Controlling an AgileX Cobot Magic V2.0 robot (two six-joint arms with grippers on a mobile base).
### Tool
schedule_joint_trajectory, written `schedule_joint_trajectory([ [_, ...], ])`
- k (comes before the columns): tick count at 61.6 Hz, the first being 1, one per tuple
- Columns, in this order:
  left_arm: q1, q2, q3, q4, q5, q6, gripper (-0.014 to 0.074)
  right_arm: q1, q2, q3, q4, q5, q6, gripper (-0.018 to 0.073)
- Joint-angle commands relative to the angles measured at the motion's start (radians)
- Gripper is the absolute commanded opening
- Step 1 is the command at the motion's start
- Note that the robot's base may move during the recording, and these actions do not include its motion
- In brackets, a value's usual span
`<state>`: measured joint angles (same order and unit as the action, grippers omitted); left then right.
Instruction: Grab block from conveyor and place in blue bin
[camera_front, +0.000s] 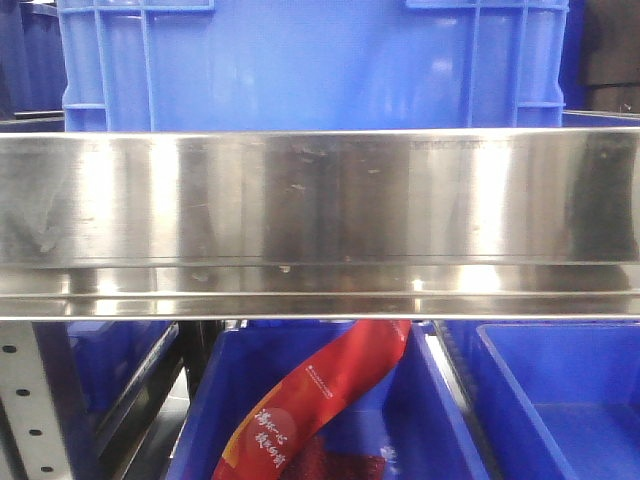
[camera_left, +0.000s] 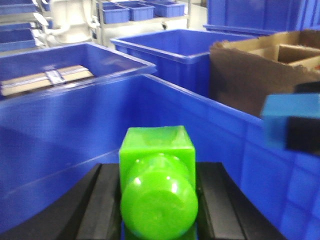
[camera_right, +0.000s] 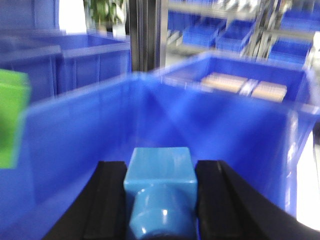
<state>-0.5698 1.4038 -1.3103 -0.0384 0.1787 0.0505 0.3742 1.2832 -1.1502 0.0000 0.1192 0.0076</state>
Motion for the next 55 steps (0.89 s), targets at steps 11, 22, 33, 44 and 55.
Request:
schedule_joint_trajectory([
  [11,-0.006,0.012,-0.013,-0.031,-0.029,0.0,0.0407,0.003,0.009,-0.011,0.005,-0.024,-0.002,0.0547],
  [22,-0.006,0.008,-0.013,-0.031,-0.029,0.0,0.0332,0.003,0.009,-0.011,0.044,-0.024,-0.002,0.0504],
  [33,-0.006,-0.019,-0.013,-0.031,-0.037,0.0,0.0006,0.003,0.009,-0.011,0.112,-0.024,-0.002,0.0094],
  [44,-0.001,-0.029,-0.013,-0.039,-0.035,-0.002,-0.0111,0.003,-0.001,-0.011,0.131,-0.024,0.0,-0.0161],
  [55,-0.001,-0.127,0.02,-0.094,-0.04,-0.004,-0.0111,0.003,-0.098,0.002,0.138,-0.026,-0.002,-0.0162],
])
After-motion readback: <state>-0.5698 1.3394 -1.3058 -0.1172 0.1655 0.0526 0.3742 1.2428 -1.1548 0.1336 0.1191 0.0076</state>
